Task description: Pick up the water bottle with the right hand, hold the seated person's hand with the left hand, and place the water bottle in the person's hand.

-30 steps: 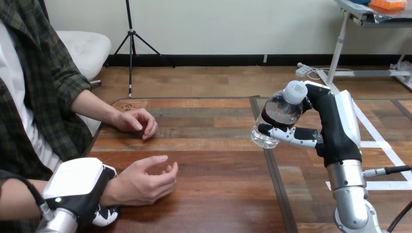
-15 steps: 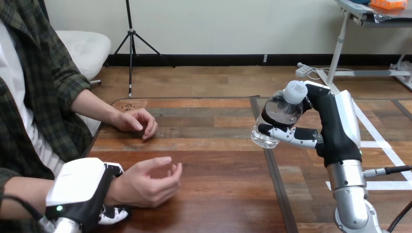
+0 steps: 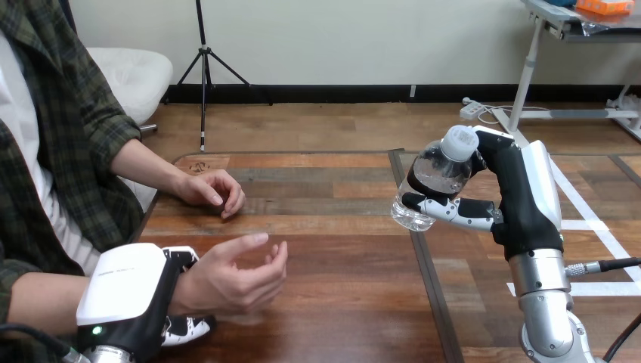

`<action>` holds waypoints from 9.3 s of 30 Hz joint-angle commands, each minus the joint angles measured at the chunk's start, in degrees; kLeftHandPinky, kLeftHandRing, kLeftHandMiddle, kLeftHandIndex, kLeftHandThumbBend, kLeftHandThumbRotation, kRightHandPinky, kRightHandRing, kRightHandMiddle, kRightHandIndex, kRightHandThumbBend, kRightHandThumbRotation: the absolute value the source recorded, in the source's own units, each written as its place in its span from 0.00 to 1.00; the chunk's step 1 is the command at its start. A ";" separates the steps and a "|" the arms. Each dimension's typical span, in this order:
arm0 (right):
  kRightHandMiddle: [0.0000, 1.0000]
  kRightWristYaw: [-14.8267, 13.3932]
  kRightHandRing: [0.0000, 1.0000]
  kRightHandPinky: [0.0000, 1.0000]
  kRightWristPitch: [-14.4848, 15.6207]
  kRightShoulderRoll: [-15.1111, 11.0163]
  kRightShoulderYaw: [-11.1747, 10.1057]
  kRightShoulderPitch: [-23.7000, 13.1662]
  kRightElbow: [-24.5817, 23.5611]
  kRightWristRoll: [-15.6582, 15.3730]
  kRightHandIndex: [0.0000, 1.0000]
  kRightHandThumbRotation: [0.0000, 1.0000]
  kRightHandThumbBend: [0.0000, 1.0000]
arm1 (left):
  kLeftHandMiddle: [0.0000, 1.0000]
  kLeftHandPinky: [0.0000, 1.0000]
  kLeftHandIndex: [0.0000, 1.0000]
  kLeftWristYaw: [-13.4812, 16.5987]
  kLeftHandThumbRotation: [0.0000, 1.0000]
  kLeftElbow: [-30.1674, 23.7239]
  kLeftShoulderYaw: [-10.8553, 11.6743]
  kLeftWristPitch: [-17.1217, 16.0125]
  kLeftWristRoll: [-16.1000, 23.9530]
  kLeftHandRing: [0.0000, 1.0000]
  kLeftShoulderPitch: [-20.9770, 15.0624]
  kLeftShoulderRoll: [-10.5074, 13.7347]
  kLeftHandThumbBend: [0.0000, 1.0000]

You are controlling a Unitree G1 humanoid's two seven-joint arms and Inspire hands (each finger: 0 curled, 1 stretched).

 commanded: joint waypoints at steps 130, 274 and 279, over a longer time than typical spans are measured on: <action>0.45 -1.50 0.39 0.36 -6.82 -1.59 -0.09 -7.74 -0.59 -0.47 0.45 0.00 0.73 | 0.33 0.24 0.35 15.02 0.00 -2.59 -7.41 -16.98 0.48 0.29 -6.56 -13.22 0.94; 0.42 25.77 0.38 0.33 -8.03 -1.01 -3.11 14.66 -35.11 16.09 0.43 0.00 0.69 | 0.33 0.23 0.34 14.11 0.00 -3.63 -8.63 -16.49 1.84 0.29 -6.31 -14.50 0.93; 0.40 26.93 0.36 0.31 -7.86 -1.07 -2.91 15.20 -35.74 16.62 0.43 0.00 0.69 | 0.33 0.23 0.34 14.13 0.00 -3.70 -8.56 -16.45 1.95 0.29 -6.26 -14.38 0.93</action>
